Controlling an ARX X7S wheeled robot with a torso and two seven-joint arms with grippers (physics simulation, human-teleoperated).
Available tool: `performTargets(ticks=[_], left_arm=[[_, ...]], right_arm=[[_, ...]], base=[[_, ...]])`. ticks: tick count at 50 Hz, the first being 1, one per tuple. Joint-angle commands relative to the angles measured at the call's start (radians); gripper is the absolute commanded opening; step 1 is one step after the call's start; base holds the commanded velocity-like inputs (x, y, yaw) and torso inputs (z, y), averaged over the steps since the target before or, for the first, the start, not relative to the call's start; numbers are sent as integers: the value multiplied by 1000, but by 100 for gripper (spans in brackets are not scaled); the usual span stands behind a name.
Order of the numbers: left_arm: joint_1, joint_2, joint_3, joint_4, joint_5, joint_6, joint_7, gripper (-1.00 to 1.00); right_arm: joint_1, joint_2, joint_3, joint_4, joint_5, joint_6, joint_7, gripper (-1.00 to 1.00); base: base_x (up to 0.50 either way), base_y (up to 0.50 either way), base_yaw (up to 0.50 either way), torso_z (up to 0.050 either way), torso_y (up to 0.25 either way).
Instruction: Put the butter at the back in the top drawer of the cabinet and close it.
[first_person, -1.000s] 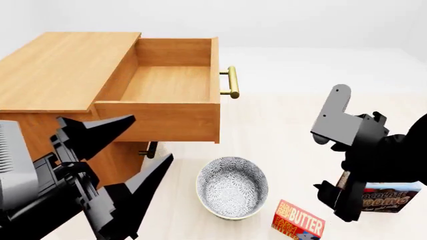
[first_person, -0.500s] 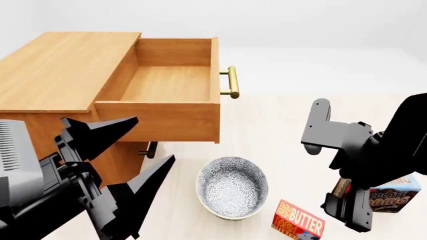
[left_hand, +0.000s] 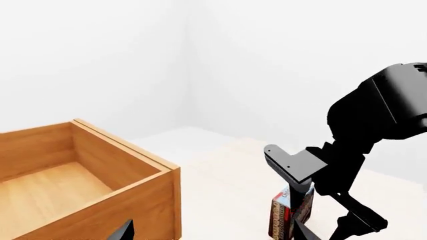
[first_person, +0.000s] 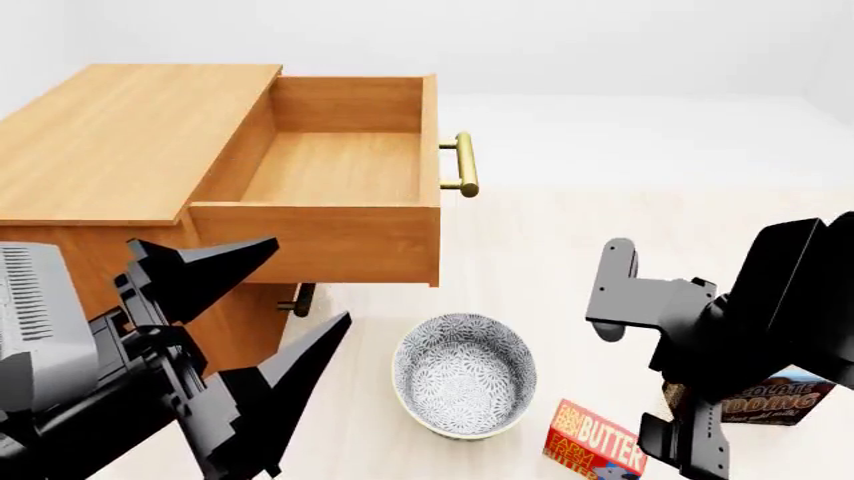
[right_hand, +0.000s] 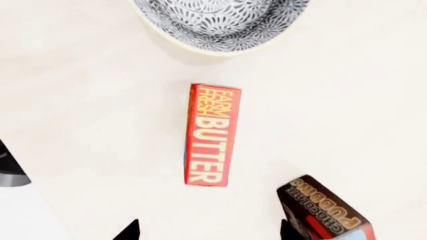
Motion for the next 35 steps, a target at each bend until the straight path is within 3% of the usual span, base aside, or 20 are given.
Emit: performTargets(ticks=[1, 35], left_arm=[[2, -2, -2, 0, 2, -3, -3, 100], [9, 14, -6, -15, 3, -15, -7, 100]], right_arm=[[-59, -24, -22, 56, -17, -44, 11, 100], [-177, -107, -87, 212, -77, -121, 20, 100]], base=[[0, 0, 0, 0, 0], [0, 0, 0, 0, 0]])
